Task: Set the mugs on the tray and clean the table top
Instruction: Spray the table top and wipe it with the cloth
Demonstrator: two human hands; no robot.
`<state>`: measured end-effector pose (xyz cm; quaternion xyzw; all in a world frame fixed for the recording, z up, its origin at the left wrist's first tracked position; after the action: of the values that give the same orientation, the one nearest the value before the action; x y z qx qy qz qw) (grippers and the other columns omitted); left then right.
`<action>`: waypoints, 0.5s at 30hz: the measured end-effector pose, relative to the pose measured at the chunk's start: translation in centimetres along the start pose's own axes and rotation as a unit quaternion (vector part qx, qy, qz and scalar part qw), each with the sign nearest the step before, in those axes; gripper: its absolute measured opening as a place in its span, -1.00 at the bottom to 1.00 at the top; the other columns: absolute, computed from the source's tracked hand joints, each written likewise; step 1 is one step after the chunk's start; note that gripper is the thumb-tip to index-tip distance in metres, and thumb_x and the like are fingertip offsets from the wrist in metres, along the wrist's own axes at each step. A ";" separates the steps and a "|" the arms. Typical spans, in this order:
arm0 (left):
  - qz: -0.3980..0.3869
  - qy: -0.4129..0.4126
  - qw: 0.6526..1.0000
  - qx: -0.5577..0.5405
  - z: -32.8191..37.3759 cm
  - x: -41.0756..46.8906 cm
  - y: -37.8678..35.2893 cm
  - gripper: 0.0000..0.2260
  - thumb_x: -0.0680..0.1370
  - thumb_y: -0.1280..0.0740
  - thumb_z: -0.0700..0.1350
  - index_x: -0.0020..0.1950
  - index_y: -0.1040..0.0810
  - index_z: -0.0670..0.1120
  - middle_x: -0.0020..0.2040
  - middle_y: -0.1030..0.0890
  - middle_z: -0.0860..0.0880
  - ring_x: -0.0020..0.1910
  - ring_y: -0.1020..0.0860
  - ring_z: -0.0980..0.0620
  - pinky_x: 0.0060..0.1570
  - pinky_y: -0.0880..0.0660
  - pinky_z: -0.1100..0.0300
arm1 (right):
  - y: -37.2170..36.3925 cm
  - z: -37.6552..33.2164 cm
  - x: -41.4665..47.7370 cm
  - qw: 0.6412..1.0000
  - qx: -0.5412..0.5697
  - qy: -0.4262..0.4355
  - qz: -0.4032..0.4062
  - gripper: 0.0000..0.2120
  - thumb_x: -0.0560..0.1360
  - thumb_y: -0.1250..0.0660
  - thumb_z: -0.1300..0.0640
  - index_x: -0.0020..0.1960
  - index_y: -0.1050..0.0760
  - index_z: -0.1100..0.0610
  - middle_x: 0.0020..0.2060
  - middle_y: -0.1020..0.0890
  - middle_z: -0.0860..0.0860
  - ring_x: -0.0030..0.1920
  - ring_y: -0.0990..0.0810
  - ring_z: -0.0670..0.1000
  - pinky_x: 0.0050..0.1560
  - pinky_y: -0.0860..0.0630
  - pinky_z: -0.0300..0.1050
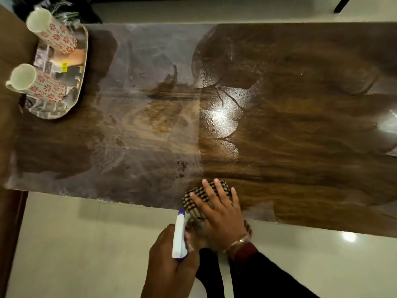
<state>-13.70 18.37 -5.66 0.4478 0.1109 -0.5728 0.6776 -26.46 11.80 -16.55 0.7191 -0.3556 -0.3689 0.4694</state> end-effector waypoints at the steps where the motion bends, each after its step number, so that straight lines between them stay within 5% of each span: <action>1: -0.004 0.004 1.000 -0.017 0.1 0.0 -0.1 -0.75 0.29 -0.46 -0.16 -0.12 -0.51 0.09 -0.17 -0.63 -0.07 -0.18 -0.63 -0.08 -0.04 -0.60 -0.02 | 0.3 1.4 -1.0 1.000 0.001 -0.008 0.002 -0.36 0.47 -0.26 -0.15 0.55 -0.29 -0.24 0.62 -0.23 0.01 0.60 -0.23 0.18 0.44 -0.22 0.44; 5: -0.001 -0.012 1.000 -0.015 -0.4 0.5 0.1 -0.80 0.27 -0.42 -0.16 -0.18 -0.50 0.05 -0.27 -0.58 -0.04 -0.28 -0.57 -0.05 -0.10 -0.54 0.07 | 2.5 13.8 -6.2 0.984 0.003 -0.175 0.023 -0.28 0.42 -0.20 -0.05 0.59 -0.25 -0.20 0.65 -0.15 0.01 0.62 -0.14 0.21 0.44 -0.15 0.51; 9: -0.020 -0.052 0.998 -0.025 -0.1 0.6 0.4 -0.68 0.35 -0.50 -0.24 -0.05 -0.56 0.12 -0.10 -0.68 -0.06 -0.12 -0.67 -0.11 -0.03 -0.65 -0.04 | 5.3 22.7 -9.8 0.912 0.045 -0.403 0.066 -0.26 0.41 -0.16 -0.05 0.61 -0.24 -0.07 0.62 -0.18 0.11 0.59 -0.12 0.29 0.38 -0.15 0.61; 12: 0.020 -0.044 0.997 -0.059 0.2 1.5 1.2 -0.79 0.28 -0.41 -0.15 -0.12 -0.56 0.01 -0.17 -0.64 -0.11 -0.17 -0.65 -0.08 -0.03 -0.61 0.03 | 5.0 18.5 -7.1 0.912 0.040 -0.400 0.087 -0.24 0.42 -0.18 -0.04 0.62 -0.21 -0.06 0.63 -0.18 0.11 0.60 -0.09 0.31 0.42 -0.11 0.57; 15: 0.091 -0.034 0.994 -0.050 0.0 3.0 3.5 -0.86 0.29 -0.45 -0.15 -0.23 -0.54 -0.01 -0.34 -0.57 -0.10 -0.33 -0.63 -0.02 -0.14 -0.67 -0.01 | 3.2 9.6 -2.4 0.959 0.030 -0.271 0.073 -0.21 0.36 -0.30 0.00 0.60 -0.28 -0.11 0.64 -0.19 0.05 0.63 -0.09 0.26 0.48 -0.08 0.47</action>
<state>-9.65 16.13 -5.99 0.4017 0.0746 -0.5173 0.7520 -36.47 8.90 -15.81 0.5782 -0.5321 -0.5033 0.3595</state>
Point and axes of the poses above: each hand's wrist, its own x-axis towards the middle knuckle, its own y-axis out of the back of the hand, z = x × y, the point moved 9 cm from there along x, towards the middle knuckle
